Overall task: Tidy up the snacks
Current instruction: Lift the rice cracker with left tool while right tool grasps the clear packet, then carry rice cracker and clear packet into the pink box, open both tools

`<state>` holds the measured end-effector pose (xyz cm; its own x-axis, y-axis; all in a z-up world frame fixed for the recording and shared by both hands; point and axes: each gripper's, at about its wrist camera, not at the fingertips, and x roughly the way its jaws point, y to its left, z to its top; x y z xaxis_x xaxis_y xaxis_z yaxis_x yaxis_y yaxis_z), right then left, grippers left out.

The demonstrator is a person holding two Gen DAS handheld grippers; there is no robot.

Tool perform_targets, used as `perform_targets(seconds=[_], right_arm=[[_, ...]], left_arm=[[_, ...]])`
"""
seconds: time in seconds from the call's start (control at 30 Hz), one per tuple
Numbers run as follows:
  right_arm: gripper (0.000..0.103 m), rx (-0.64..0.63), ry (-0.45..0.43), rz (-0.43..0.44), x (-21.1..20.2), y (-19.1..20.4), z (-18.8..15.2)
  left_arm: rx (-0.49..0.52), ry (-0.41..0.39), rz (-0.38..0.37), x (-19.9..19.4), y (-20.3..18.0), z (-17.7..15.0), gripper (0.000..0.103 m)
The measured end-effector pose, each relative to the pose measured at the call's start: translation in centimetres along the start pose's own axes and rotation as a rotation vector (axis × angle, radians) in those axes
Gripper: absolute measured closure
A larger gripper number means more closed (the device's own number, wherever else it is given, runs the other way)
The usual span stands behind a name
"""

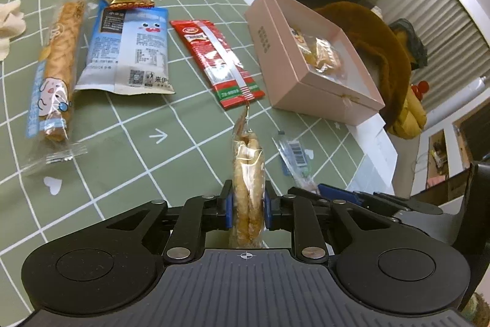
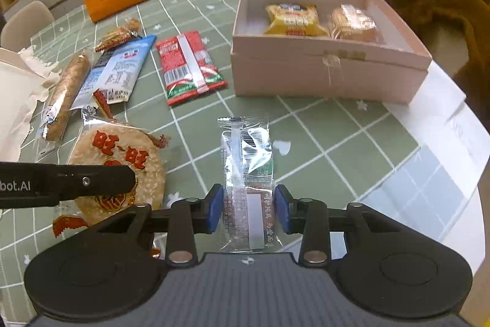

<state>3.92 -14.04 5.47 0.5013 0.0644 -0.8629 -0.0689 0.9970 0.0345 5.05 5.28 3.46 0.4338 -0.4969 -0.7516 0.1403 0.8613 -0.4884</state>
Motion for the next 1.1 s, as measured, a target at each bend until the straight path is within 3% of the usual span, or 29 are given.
perform_targets(seconds=[0.3,0.57,0.83,1.1], right_arm=[[0.066,0.009,0.050,-0.071,0.3,1.3,0.6],[0.066,0.012,0.079,-0.077,0.8,1.4,1.4],[0.066,-0.085,0.056,-0.025,0.7,1.2,1.1],[0.067,-0.168,0.102,0.025,0.3,0.7,1.3]], left_arm=[[-0.018,-0.006,0.029,-1.1,0.9,-0.4,0.081],[-0.048,0.004,0.020,-1.9,1.5,-1.5,0.081],[-0.058,-0.019,0.025,-1.3,1.0,-1.1,0.081],[-0.096,-0.008,0.026,-0.4,-0.4,-1.1,0.081]])
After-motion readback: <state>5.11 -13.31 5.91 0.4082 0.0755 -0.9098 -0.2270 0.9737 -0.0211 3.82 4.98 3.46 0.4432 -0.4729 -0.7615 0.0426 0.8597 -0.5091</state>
